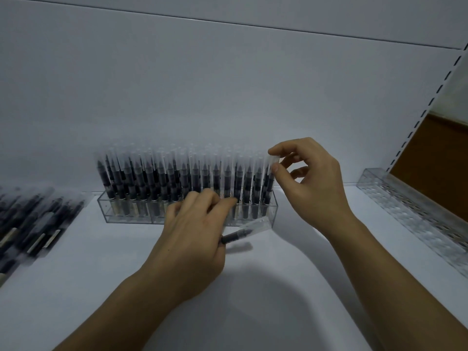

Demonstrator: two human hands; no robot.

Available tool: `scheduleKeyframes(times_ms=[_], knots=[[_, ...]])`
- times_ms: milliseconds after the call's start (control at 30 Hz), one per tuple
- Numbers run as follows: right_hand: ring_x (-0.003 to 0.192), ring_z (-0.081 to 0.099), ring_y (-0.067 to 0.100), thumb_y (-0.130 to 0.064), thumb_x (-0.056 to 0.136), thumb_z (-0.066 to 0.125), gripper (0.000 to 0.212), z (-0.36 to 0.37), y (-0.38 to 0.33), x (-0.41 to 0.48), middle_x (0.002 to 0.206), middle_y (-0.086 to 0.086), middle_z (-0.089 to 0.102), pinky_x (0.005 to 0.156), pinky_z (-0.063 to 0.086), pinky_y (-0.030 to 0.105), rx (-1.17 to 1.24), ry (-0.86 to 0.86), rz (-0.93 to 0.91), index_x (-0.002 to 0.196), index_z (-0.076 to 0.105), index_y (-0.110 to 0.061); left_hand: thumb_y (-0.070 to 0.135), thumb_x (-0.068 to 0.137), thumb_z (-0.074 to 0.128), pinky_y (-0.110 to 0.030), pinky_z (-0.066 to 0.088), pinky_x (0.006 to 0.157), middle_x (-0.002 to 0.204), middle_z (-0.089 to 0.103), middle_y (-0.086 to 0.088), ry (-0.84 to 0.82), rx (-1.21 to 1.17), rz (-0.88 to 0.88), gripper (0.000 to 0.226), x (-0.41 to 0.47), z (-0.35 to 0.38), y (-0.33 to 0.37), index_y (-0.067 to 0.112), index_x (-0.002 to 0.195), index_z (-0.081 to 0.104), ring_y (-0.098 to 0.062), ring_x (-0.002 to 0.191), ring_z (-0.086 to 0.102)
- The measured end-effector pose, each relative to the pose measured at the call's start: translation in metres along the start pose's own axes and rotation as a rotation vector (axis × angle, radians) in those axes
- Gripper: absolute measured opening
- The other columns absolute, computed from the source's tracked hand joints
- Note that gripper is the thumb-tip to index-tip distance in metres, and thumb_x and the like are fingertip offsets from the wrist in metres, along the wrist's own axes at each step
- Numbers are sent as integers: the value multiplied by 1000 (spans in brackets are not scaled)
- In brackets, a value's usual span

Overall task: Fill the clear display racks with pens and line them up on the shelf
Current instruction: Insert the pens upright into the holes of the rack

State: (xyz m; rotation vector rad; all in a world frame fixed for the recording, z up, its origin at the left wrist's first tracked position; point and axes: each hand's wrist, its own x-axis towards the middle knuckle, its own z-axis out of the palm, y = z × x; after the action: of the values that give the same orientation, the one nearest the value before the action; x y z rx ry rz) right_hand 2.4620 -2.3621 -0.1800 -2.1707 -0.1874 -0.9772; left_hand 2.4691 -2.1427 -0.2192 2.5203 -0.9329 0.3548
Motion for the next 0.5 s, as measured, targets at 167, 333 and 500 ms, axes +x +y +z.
scheduleKeyframes(times_ms=[167, 333, 500], knots=[[91, 61, 3, -14, 99, 64, 12, 0, -2, 0, 105, -5, 66, 67, 46, 11, 35, 38, 29, 108, 70, -20, 18, 93, 50, -30, 26, 89, 112, 37, 14, -46, 15, -62, 64, 2, -4, -5, 32, 153, 31, -6, 102, 28], [90, 60, 2, -14, 101, 60, 12, 2, 2, -1, 102, -10, 65, 65, 46, 16, 20, 50, 50, 104, 70, -21, 19, 94, 49, -29, 23, 92, 113, 36, 14, -68, 31, -69, 64, 2, 0, -8, 31, 154, 30, -5, 103, 25], [90, 60, 2, -15, 102, 59, 13, 4, 4, -1, 103, -10, 66, 65, 46, 15, 35, 42, 68, 108, 68, -22, 16, 93, 50, -31, 23, 98, 115, 35, 14, -46, 20, -74, 66, 5, 6, -14, 30, 154, 31, -9, 112, 29]])
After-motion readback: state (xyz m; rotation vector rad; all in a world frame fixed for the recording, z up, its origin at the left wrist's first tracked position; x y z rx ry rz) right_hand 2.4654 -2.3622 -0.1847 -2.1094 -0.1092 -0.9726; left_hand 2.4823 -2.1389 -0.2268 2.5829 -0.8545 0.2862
